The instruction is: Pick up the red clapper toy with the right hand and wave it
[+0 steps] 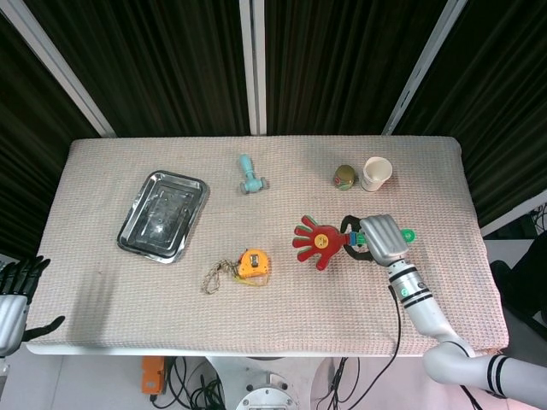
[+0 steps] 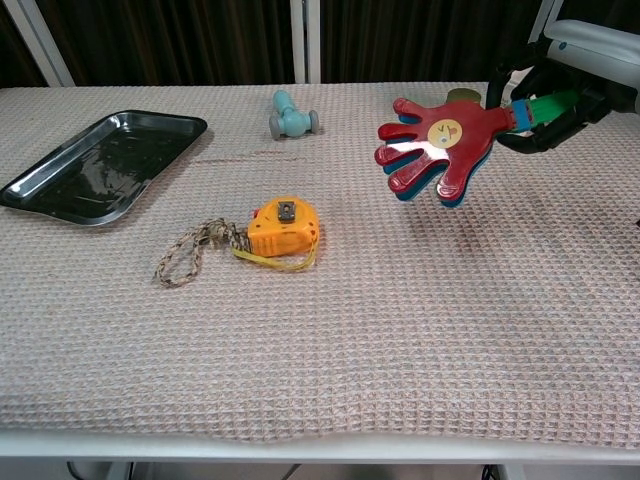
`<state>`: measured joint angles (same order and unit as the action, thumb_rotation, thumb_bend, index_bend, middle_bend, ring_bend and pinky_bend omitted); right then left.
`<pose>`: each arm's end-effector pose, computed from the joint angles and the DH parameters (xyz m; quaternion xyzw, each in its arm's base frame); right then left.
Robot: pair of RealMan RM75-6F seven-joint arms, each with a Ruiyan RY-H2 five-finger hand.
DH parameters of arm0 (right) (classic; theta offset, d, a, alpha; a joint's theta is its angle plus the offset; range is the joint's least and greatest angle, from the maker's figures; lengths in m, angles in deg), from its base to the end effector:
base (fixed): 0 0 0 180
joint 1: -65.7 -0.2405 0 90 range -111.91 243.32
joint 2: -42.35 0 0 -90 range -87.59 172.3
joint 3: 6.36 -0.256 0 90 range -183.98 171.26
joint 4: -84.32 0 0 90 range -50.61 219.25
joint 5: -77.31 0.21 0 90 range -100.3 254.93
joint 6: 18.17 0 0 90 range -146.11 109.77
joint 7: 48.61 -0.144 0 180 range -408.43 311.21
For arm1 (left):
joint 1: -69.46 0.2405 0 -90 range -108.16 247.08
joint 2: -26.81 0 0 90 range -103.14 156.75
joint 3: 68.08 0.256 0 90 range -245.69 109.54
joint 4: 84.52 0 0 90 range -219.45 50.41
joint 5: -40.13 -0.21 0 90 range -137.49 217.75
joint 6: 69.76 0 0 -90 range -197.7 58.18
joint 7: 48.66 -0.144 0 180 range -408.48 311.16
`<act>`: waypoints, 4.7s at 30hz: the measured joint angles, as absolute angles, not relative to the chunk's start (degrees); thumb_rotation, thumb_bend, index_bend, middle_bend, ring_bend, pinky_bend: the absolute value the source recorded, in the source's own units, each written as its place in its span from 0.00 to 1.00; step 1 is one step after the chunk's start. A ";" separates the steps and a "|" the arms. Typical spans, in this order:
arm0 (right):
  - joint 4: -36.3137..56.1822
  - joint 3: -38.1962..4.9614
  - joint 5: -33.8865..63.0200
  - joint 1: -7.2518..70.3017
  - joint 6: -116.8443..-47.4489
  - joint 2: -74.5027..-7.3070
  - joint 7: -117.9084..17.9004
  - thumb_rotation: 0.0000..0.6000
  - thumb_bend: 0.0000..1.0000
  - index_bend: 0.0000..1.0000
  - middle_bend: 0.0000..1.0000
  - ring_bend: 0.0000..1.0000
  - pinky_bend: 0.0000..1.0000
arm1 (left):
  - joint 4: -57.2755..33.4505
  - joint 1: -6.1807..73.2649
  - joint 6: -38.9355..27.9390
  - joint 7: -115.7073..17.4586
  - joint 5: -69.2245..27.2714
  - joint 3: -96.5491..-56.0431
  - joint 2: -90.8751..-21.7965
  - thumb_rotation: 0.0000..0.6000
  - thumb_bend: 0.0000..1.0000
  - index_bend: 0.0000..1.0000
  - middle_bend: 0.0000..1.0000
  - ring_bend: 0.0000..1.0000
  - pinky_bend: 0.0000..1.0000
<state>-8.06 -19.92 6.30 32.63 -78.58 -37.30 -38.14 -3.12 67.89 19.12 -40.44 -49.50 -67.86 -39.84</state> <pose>-0.1732 -0.3292 0.0488 0.6772 -0.4056 0.4359 0.4323 -0.3446 0.1527 0.1614 -0.5990 -0.3867 -0.3862 0.5852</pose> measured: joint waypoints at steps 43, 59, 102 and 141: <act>-6.90 -22.54 -6.59 34.15 -74.51 -33.96 -89.75 1.00 0.48 0.98 0.84 0.82 0.98 | -3.41 68.03 20.02 -40.38 -50.02 -68.06 -39.74 1.00 0.11 0.09 0.04 0.00 0.00; -10.48 -21.79 -1.62 33.77 -76.86 -33.87 -41.80 1.00 0.48 0.98 0.85 0.82 0.98 | -3.41 67.92 20.17 -39.55 -49.74 -68.46 -39.81 1.00 0.11 0.09 0.04 0.00 0.00; -8.77 -20.08 -8.57 34.45 -81.48 -32.29 -64.19 1.00 0.48 0.98 0.86 0.82 0.98 | -3.61 67.98 20.08 -39.95 -49.93 -68.05 -39.86 1.00 0.11 0.09 0.04 0.00 0.00; 11.83 -15.37 -1.97 34.43 -74.92 -45.73 -75.00 1.00 0.00 0.00 0.00 0.00 0.00 | -5.69 68.39 19.49 -38.80 -49.39 -67.74 -41.02 1.00 0.11 0.09 0.04 0.00 0.00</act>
<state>11.83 -15.37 -1.97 34.43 -74.92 -45.73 -75.00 -5.69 68.39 19.49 -38.80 -49.39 -67.74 -41.02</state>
